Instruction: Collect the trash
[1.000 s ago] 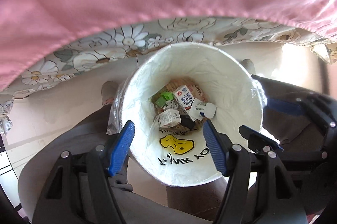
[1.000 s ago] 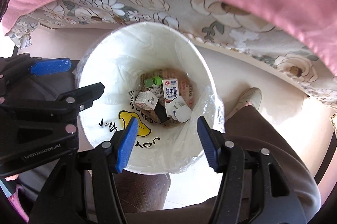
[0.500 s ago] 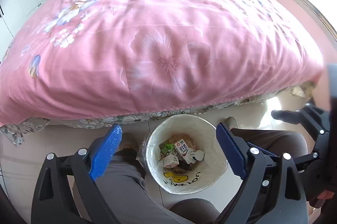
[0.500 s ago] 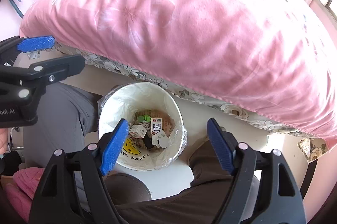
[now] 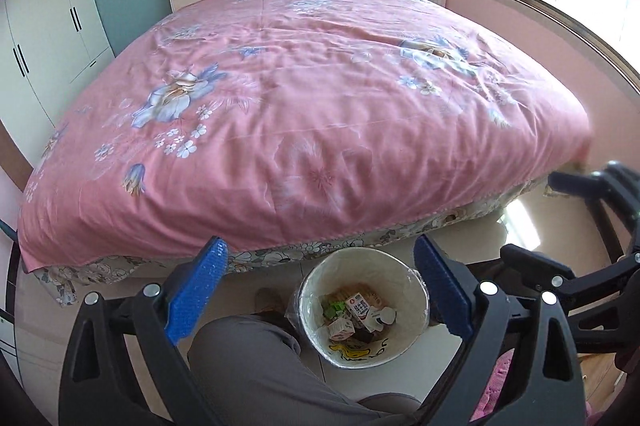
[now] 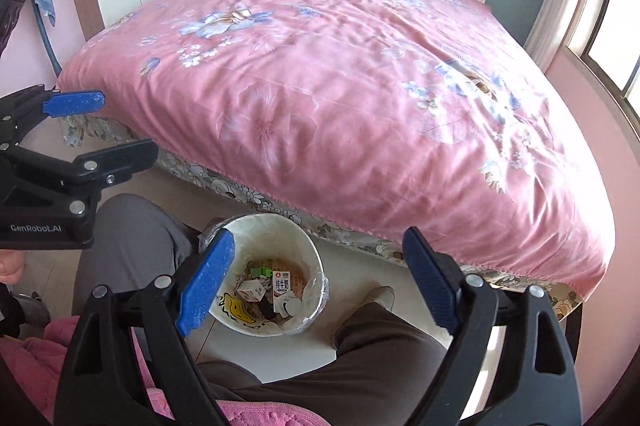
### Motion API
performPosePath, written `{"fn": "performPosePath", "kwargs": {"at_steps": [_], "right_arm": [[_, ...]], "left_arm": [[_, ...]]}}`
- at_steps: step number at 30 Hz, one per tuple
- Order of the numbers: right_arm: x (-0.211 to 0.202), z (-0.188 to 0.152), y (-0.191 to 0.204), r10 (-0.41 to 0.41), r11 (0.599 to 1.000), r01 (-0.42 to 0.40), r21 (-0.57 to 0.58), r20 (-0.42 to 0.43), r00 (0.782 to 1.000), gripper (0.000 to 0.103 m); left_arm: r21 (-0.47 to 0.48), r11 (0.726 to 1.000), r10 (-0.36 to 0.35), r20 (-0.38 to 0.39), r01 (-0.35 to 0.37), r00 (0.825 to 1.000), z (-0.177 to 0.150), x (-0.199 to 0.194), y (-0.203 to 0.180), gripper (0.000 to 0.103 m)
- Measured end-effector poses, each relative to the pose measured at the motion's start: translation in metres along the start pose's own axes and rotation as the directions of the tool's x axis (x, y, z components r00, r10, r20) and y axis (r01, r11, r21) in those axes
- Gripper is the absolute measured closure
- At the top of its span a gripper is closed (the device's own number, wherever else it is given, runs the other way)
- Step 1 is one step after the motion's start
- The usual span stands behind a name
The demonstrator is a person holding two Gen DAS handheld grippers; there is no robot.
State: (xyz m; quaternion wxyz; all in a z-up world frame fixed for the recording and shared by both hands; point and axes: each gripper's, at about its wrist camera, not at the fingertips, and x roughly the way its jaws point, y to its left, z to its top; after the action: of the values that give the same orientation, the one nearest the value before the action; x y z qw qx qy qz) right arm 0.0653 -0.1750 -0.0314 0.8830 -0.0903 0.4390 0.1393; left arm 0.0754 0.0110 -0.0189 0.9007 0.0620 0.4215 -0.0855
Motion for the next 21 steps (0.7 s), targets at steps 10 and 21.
{"fn": "performPosePath", "kwargs": {"at_steps": [10, 21], "right_arm": [[-0.06, -0.025, 0.01, -0.047, 0.997, 0.038, 0.061, 0.166, 0.985, 0.016], [-0.076, -0.056, 0.014, -0.163, 0.975, 0.122, 0.184, 0.229, 0.96, 0.016]], "left_arm": [[0.092, 0.994, 0.054, 0.098, -0.063, 0.994, -0.023, -0.047, -0.017, 0.007], [0.033, 0.991, 0.123, 0.102, -0.127, 0.987, -0.049, -0.055, -0.014, 0.007]]}}
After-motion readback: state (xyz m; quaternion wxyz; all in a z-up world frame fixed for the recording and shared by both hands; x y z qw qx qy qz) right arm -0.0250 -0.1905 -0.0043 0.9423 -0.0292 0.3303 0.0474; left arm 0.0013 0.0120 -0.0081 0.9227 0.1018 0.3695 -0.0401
